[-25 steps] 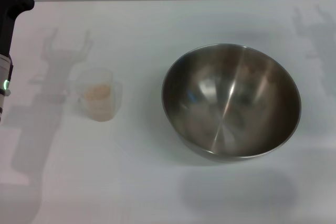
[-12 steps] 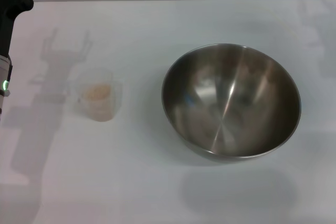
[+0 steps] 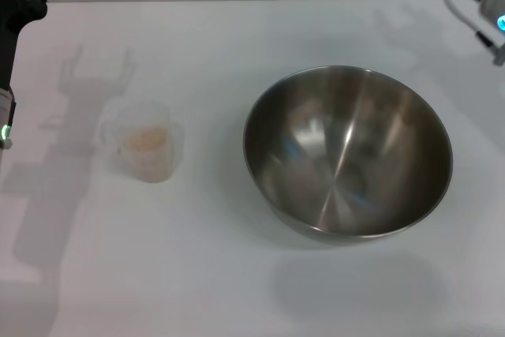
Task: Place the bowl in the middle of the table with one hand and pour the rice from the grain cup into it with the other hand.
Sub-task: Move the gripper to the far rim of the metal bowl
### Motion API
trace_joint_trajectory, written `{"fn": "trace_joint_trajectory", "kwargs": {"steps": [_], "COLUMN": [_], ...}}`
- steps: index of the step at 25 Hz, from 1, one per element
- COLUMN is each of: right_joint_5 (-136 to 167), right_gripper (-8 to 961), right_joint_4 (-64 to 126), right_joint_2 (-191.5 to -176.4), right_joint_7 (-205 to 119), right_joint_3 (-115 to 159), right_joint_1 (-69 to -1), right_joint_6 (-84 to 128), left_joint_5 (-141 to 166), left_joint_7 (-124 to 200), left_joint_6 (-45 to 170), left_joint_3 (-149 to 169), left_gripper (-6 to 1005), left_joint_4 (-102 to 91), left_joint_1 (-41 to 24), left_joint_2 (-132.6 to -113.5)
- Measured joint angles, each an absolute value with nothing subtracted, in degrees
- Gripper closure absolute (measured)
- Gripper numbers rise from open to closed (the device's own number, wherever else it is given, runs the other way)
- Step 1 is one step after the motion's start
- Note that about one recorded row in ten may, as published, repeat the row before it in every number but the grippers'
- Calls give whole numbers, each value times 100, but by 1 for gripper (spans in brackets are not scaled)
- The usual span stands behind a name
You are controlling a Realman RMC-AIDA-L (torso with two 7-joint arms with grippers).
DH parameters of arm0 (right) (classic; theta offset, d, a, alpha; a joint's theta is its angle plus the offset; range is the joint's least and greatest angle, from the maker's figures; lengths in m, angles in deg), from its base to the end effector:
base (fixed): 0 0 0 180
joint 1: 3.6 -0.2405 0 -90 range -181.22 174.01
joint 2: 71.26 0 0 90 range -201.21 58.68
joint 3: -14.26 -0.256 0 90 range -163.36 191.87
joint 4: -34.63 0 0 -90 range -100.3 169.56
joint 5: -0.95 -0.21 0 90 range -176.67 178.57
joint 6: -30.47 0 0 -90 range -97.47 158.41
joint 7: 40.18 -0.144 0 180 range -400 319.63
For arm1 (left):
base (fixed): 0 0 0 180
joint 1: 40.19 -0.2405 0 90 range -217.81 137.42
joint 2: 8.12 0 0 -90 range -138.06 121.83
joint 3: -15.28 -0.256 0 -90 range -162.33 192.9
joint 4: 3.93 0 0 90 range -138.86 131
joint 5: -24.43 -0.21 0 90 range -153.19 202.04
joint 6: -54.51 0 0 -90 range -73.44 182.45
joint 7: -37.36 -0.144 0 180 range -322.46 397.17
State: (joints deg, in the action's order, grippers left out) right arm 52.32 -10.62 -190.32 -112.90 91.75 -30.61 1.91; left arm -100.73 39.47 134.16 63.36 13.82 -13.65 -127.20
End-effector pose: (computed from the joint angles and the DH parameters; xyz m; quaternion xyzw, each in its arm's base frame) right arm 0.2379 0.4294 0.0210 -0.7518 0.3376 0.3221 0.4660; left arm -0.2660 0.3438 0.0069 -0.6261 -0.1400 -0.4235 0.6395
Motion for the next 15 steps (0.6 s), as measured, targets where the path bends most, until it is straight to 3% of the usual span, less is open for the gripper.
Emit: {"fn": "trace_joint_trajectory", "kwargs": {"steps": [6, 15], "right_joint_5": [7168, 7626], "right_gripper": [415, 416], "right_joint_4": [-1190, -1214], "right_joint_2": [-19014, -18989], "right_joint_7": [-13563, -13154], "right_joint_3": [8990, 8637], "right_joint_1": [-3069, -3065], "right_joint_6": [-325, -819], "left_joint_5": [-10073, -10073], "left_joint_7": [3947, 3947], "left_joint_6": [13416, 13416], "left_joint_3": [6336, 6336], "left_gripper": [170, 170], "left_joint_4": [1382, 1382], "left_joint_1": [-1392, -1411], "left_joint_2": [-12713, -12711]}}
